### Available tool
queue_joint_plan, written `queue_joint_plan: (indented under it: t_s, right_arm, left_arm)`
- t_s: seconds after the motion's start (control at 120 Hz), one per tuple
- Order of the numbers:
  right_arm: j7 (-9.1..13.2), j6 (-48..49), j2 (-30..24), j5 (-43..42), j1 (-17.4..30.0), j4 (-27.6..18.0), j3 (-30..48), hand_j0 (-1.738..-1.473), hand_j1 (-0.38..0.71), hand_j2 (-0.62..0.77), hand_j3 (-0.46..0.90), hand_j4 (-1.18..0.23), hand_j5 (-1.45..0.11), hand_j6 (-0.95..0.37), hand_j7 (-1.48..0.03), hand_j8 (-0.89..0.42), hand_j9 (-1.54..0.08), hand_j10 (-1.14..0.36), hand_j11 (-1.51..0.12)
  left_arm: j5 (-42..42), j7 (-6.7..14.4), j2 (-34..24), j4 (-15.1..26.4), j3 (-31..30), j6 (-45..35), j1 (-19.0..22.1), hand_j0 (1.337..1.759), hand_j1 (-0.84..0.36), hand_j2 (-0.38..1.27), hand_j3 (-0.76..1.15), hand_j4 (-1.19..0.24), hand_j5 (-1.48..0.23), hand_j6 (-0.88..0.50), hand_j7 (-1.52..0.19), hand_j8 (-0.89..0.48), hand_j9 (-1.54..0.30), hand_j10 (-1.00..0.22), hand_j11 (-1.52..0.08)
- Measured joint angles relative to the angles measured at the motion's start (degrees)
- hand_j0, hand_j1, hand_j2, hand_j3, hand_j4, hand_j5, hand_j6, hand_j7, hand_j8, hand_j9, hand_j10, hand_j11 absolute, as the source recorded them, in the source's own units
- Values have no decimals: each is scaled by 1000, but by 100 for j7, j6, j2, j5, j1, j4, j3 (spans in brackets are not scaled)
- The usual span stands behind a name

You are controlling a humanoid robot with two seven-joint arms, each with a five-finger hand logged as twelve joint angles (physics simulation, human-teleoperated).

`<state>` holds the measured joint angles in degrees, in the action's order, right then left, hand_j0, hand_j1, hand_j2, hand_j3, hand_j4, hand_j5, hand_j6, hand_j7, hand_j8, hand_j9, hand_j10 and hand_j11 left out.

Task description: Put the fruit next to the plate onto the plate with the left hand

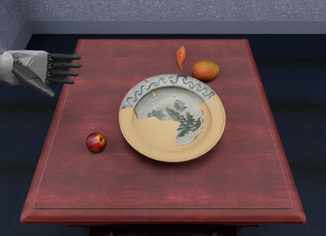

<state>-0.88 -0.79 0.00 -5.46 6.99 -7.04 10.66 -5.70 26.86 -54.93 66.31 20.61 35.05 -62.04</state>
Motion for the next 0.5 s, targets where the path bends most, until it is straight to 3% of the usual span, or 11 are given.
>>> queue_joint_plan:
  t_s: [0.35,0.383,0.425,0.467,0.5]
  right_arm:
    - [0,-1,0,1,-21,1,6,-1658,-349,0,0,0,0,-1,0,0,0,0,0]
    - [0,-1,0,1,-21,1,6,-1658,-349,0,0,0,0,-1,0,0,0,0,0]
    - [0,-1,0,1,-22,1,6,-1658,-349,0,0,0,0,-1,0,0,0,0,0]
    - [0,-1,0,1,-22,1,7,-1658,-349,0,0,0,0,-1,0,0,0,0,0]
    - [0,-1,0,1,-22,1,7,-1658,-349,0,0,0,0,-1,0,0,0,0,0]
  left_arm:
    - [-14,-3,-148,-59,-69,0,-33,1658,334,2,0,-12,-16,-11,-16,-11,-16,-12,-16]
    - [-45,-20,-156,-62,-217,2,-315,1658,334,2,0,-11,-16,-11,-16,-11,-16,-11,-16]
    - [-87,-86,-168,-69,-640,0,-977,1658,334,2,0,-12,-16,-11,-16,-11,-16,-11,-16]
    - [-99,-324,-110,-74,-1517,-2,-1715,1658,334,3,0,-11,-16,-11,-16,-11,-16,-11,-16]
    - [-98,-561,264,-82,-2317,-2,-2208,1658,335,3,0,-11,-16,-10,-16,-11,-16,-11,-16]
